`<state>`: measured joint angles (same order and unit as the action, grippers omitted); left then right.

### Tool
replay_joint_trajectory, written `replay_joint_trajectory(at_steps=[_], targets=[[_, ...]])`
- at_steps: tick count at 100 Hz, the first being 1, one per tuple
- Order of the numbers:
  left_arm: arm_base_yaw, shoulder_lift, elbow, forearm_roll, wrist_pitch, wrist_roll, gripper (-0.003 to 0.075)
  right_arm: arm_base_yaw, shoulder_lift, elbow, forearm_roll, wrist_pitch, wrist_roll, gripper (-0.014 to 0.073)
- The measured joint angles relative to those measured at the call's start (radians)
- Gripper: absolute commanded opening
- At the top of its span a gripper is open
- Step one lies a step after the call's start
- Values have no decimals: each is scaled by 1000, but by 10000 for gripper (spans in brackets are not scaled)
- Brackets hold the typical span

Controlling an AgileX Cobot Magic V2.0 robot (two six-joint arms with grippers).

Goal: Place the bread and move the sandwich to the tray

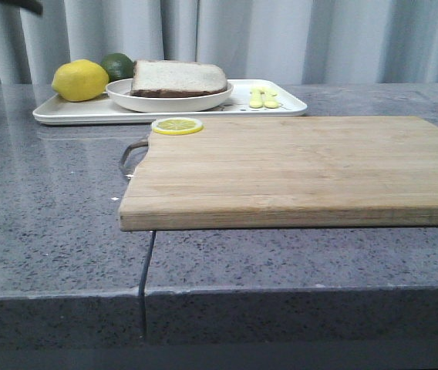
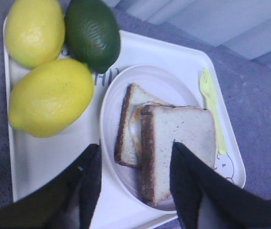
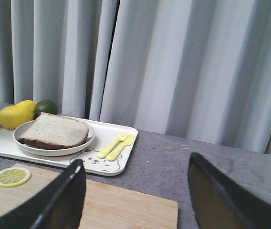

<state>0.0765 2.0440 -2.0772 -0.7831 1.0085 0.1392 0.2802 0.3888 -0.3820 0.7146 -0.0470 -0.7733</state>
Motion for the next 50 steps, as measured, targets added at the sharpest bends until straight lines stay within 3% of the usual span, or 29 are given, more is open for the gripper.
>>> replay_joint_trajectory(at_steps=[27, 50], targets=[[-34, -205, 79, 78, -26, 103, 304, 0, 0, 0, 29, -2, 0, 470], [-36, -449, 424, 102, -177, 201, 305, 0, 0, 0, 31, -2, 0, 470]])
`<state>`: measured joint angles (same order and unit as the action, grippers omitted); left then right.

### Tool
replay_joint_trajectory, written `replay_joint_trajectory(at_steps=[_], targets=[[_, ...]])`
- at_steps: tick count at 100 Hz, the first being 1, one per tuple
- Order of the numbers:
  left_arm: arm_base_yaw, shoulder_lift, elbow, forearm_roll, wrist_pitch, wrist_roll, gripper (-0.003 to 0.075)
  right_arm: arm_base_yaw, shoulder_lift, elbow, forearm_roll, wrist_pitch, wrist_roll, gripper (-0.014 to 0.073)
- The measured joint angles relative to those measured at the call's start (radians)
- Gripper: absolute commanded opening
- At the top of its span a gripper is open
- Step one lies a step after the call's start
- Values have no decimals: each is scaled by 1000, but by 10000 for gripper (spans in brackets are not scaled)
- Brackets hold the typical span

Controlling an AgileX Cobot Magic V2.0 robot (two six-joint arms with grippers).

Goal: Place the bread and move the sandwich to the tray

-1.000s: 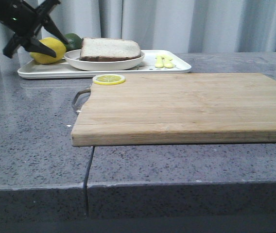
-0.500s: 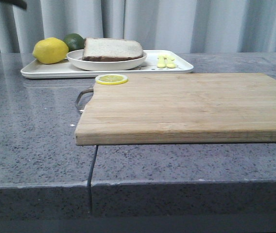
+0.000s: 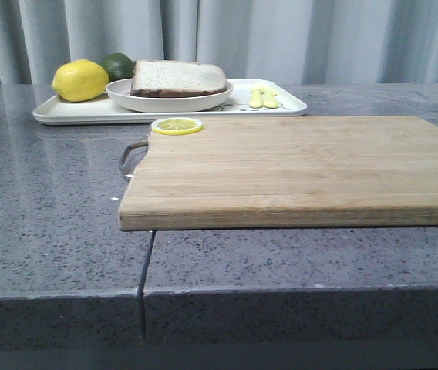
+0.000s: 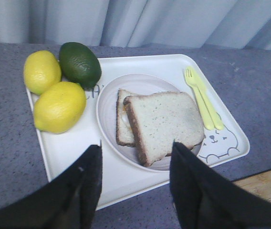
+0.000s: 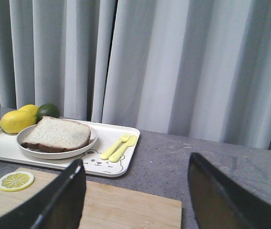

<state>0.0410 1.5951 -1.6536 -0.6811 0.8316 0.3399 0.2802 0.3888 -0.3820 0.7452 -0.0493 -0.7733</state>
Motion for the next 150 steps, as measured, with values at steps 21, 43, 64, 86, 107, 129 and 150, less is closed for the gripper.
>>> replay_joint_trajectory(at_steps=[21, 43, 64, 86, 107, 129, 150], targets=[[0, -327, 424, -2, -279, 71, 304, 0, 0, 0, 1, -4, 0, 470], [0, -680, 836, -4, -504, 95, 304, 0, 0, 0, 1, 6, -62, 470], [0, -1036, 1141, -9, -605, 105, 304, 0, 0, 0, 1, 49, -96, 470], [0, -1344, 1313, -4, -611, 105, 304, 0, -29, 7, 1, 57, -103, 469], [0, -1469, 1380, 23, -611, 105, 248, 0, -80, 23, 1, 49, -103, 269], [0, -1474, 1398, 27, -611, 105, -17, 0, -80, 25, 1, 49, -103, -122], [0, -1474, 1399, 27, -611, 105, -19, 0, -80, 25, 1, 49, -105, -116]])
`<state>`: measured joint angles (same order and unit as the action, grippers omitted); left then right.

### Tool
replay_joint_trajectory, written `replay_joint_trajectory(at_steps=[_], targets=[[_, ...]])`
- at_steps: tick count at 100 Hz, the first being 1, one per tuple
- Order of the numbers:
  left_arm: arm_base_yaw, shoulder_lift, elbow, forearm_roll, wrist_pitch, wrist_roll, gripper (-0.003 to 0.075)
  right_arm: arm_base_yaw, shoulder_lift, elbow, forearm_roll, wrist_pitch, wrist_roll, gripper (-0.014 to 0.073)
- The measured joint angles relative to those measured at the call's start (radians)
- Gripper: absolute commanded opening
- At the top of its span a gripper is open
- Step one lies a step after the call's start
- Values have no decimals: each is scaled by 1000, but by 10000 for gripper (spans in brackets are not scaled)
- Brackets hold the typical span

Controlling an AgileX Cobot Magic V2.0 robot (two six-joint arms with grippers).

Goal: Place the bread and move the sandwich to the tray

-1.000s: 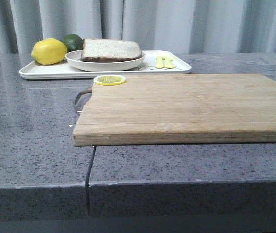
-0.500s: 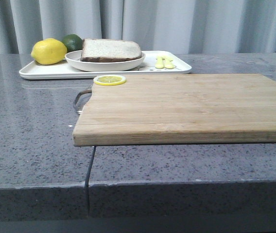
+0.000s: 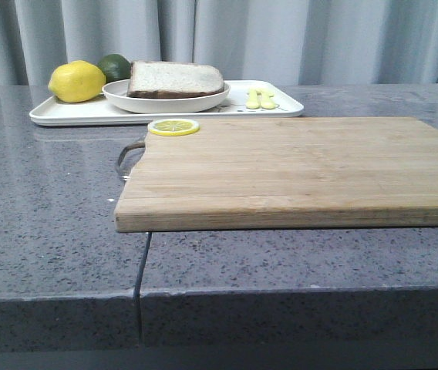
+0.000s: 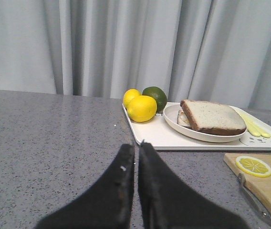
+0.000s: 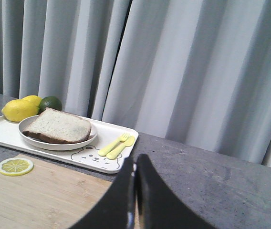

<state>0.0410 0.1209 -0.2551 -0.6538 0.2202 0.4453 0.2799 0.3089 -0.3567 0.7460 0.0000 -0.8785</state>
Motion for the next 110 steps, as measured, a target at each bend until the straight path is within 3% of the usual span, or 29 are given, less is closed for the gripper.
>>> replay_joint_trajectory(at_steps=[69, 91, 110], targets=[[0, 0, 2, 15, 0, 0, -19, 0, 0, 0, 0, 6, 0, -116], [0, -50, 38, 284, 23, -29, -19, 0, 0, 0, 0, 7, 0, -116], [0, -127, 159, 665, 16, -424, -19, 0, 0, 0, 0, 7, 0, -116]])
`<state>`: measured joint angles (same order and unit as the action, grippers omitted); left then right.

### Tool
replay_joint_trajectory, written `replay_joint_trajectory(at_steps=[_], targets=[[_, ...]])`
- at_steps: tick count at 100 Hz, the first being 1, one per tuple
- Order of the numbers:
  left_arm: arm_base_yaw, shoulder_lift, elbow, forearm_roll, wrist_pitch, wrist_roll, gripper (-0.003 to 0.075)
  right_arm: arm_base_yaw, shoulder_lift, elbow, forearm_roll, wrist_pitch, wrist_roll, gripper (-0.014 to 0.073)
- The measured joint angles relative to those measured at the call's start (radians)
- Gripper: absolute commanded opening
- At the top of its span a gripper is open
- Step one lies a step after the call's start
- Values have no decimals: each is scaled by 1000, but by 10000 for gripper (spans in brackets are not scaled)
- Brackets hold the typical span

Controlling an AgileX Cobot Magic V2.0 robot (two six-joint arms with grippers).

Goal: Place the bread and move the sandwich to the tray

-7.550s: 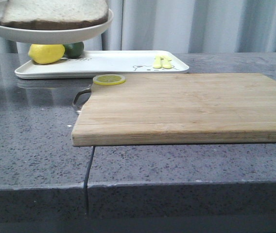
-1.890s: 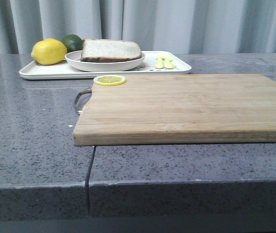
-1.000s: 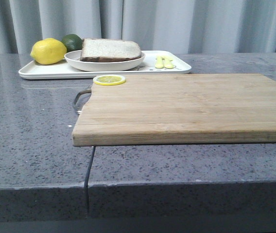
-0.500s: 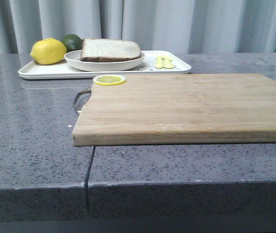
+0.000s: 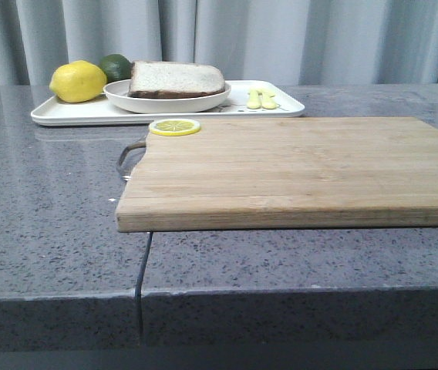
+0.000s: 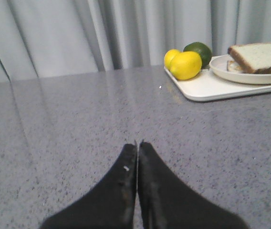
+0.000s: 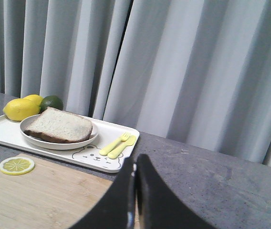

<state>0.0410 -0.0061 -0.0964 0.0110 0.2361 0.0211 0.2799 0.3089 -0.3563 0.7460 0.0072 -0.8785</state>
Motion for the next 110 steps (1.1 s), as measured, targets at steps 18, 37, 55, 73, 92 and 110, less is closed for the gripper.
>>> replay_joint_trajectory(at_steps=[18, 37, 55, 73, 92, 110], targets=[[0, 0, 94, 99, -41, -102, -19, 0, 0, 0, 0, 0, 0, -116], [0, 0, 97, 117, -70, -113, -19, 0, -1, 0, 0, 0, 0, -116], [0, 0, 97, 117, -89, -115, -19, 0, -1, 0, 0, 0, 0, -116], [0, 0, 97, 110, -91, -115, -19, 0, -1, 0, 0, 0, 0, -116], [0, 0, 97, 110, -91, -115, -19, 0, -1, 0, 0, 0, 0, -116], [0, 0, 97, 108, -91, -115, -19, 0, -1, 0, 0, 0, 0, -116]])
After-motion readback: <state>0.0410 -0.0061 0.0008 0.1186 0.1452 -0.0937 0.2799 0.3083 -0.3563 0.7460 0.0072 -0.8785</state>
